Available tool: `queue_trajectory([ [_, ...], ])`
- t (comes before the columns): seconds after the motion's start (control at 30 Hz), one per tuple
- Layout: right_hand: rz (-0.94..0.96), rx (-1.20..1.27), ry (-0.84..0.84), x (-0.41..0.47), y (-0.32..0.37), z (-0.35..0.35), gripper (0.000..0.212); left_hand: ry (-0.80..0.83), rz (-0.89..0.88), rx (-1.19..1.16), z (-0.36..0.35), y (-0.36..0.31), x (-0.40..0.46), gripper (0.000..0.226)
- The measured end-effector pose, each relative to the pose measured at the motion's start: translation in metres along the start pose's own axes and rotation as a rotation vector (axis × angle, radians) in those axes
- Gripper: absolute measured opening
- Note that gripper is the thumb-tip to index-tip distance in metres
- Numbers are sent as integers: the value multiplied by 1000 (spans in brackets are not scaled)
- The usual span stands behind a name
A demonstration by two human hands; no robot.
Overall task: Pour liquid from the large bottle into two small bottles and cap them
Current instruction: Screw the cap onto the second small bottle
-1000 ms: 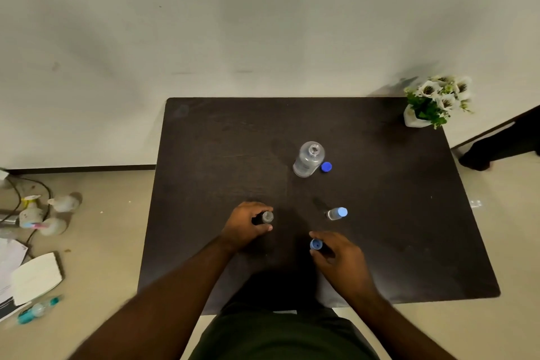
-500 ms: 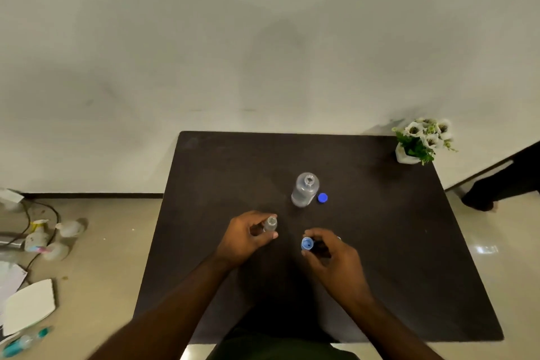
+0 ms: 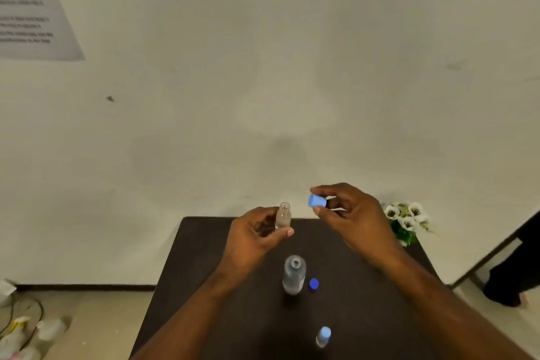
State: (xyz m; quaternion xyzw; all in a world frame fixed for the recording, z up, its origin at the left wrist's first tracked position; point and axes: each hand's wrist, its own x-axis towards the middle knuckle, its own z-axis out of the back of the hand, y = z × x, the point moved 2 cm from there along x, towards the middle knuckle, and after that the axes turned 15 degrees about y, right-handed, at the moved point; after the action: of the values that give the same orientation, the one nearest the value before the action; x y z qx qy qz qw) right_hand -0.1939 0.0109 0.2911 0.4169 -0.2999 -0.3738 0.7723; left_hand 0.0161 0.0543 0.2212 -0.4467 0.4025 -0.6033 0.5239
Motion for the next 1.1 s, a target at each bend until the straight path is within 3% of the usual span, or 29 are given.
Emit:
queue_trajectory([
  [0.23, 109, -241, 86, 40, 79, 70, 23, -72, -104, -17, -5, -83, 28, 35],
  [0.43, 313, -499, 223, 51, 130, 103, 29, -78, -191, 33, -5, -127, 42, 30],
  [0.7, 276, -800, 359, 63, 161, 114, 32, -88, -218, 37, -7, -153, 46, 29],
  [0.83, 203, -827, 369, 65, 169, 117, 21, -66, -226, 1, -10, -156, 46, 27],
  [0.97, 133, -907, 325, 66, 177, 124, 37, -44, -232, -5, -13, -158, 44, 25],
  [1.1, 204, -649, 360, 64, 190, 145, 23, -47, -237, -49, -12, -160, 45, 25],
])
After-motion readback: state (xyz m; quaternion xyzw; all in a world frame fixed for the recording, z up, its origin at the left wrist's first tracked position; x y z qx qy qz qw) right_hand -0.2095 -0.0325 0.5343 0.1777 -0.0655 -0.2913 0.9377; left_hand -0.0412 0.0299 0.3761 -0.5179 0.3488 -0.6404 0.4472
